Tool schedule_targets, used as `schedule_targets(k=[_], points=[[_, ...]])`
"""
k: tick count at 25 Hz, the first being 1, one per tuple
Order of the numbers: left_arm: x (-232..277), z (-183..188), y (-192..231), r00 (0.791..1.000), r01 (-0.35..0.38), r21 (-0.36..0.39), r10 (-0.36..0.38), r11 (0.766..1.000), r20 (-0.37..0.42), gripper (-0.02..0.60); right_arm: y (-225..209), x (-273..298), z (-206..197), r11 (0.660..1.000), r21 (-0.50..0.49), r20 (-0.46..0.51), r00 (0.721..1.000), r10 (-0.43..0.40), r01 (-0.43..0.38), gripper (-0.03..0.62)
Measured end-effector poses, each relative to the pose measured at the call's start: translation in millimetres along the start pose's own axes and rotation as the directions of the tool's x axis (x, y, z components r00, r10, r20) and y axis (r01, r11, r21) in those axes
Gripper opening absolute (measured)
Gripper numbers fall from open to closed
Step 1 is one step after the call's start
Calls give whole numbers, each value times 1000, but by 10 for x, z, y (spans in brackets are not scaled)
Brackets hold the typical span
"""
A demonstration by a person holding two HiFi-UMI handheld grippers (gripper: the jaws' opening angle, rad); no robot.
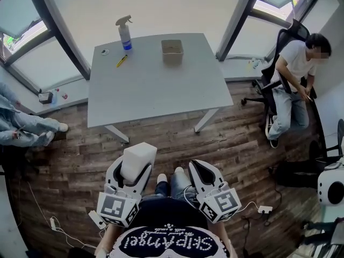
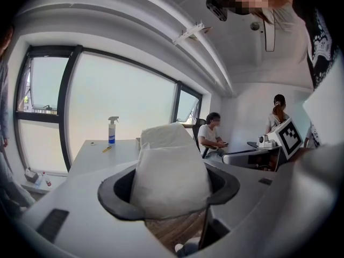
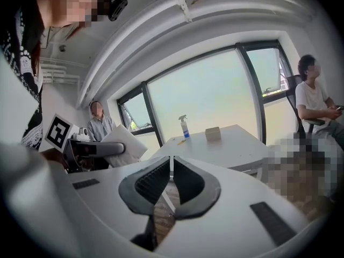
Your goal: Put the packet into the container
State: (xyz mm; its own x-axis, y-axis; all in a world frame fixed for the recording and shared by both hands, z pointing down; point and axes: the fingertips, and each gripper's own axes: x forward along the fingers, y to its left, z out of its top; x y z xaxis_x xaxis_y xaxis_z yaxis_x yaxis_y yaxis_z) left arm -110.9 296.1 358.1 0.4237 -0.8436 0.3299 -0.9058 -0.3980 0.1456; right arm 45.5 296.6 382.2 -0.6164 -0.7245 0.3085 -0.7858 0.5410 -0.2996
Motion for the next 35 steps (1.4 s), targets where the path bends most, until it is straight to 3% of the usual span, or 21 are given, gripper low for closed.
schedule_targets(k=[7,23,35], points=[[155,-2,77,999,-21,-17,20,1000,-32,288,-102,188,18,1000,10,-34,999,25,-24,29],[895,335,271,996,-91,-36,91,995,3,288,-690,817,472,994,-43,-45,994,102,-104,29],[1331,480,189,995,-97,-36,98,995,17,288,-1114,960,655,993,-42,-53,993,104,-106,29]])
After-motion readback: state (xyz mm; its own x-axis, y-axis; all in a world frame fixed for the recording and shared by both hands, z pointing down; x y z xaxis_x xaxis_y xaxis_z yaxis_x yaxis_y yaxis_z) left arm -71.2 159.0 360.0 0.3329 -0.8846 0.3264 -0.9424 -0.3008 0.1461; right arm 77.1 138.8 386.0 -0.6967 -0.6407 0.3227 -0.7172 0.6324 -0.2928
